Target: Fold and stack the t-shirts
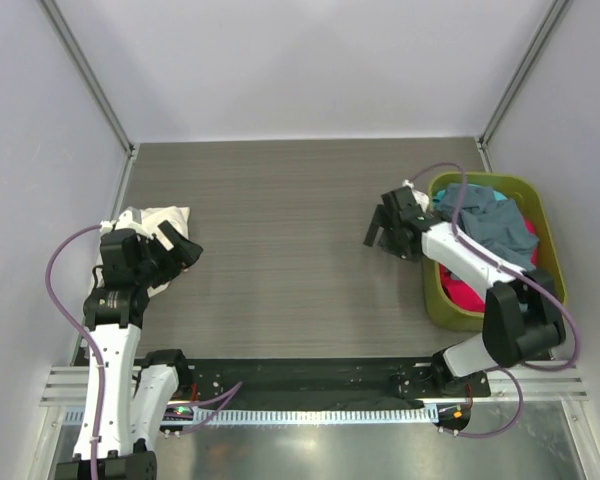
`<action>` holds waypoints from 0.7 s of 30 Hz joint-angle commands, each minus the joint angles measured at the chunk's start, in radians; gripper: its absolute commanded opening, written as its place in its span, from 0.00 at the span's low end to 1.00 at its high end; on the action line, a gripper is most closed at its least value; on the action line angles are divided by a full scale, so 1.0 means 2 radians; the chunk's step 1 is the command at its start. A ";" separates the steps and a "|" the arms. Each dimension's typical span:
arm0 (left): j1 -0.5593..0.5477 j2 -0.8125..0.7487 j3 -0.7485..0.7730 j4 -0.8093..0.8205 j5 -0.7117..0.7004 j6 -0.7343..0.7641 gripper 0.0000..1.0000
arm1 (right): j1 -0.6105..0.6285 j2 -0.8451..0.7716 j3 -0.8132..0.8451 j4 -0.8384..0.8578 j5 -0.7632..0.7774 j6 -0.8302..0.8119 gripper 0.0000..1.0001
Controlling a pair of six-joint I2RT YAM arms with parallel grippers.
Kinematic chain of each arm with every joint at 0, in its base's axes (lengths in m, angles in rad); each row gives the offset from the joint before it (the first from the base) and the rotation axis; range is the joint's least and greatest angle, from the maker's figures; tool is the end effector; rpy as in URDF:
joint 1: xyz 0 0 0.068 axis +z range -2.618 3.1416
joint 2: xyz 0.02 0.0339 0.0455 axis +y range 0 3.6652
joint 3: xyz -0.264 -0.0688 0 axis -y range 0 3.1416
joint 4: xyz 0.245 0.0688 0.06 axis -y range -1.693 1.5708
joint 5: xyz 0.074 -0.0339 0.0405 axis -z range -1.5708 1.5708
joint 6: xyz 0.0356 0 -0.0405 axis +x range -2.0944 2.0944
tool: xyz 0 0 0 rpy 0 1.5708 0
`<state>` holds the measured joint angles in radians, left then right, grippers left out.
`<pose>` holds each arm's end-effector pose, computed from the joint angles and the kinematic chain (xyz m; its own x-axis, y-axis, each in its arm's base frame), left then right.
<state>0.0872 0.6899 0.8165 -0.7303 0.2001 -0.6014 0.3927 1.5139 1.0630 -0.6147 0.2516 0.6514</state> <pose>0.1416 0.0053 0.3102 -0.5103 -0.6012 -0.6150 -0.2559 0.7888 -0.5588 0.2844 0.1082 0.2294 -0.8001 0.3042 -0.5170 0.2840 0.9513 0.1202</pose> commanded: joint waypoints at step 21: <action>-0.001 -0.004 0.030 -0.034 -0.059 0.003 0.84 | 0.015 -0.170 -0.074 0.025 -0.097 -0.034 0.94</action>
<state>0.0872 0.7113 0.8234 -0.7628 0.1471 -0.6010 0.2466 1.1336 0.7979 -0.6052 -0.0090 0.5785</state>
